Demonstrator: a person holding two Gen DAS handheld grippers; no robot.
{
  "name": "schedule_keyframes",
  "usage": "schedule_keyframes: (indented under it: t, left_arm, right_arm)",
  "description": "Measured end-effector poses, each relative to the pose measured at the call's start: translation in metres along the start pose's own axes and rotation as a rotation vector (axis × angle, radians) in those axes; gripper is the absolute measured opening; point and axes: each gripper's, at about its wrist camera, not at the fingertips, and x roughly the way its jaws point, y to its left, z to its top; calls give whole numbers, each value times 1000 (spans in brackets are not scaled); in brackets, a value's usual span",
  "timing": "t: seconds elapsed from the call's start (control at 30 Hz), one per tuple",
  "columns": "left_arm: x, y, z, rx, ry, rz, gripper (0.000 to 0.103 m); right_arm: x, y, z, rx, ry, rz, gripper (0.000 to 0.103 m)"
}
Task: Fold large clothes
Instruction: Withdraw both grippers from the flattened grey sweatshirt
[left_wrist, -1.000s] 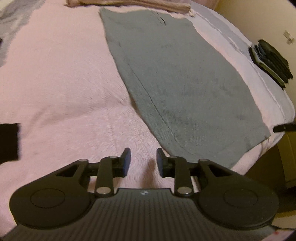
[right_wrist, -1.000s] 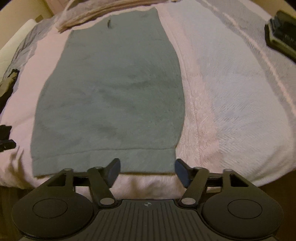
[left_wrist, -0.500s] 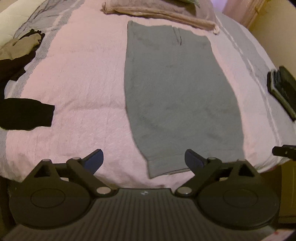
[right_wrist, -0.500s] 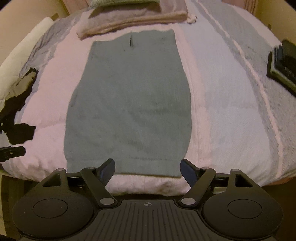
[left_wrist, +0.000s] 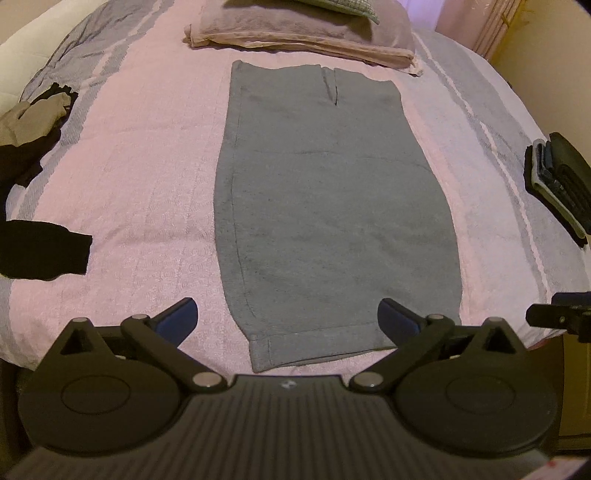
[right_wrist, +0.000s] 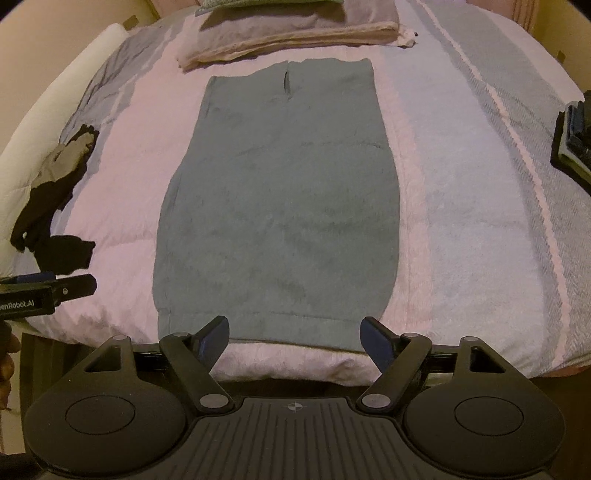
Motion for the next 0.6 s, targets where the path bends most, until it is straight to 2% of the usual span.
schedule_keyframes:
  t: [0.6]
  left_arm:
    - [6, 1, -12, -1, 37, 0, 102]
  right_arm:
    - [13, 7, -10, -4, 53, -1, 75]
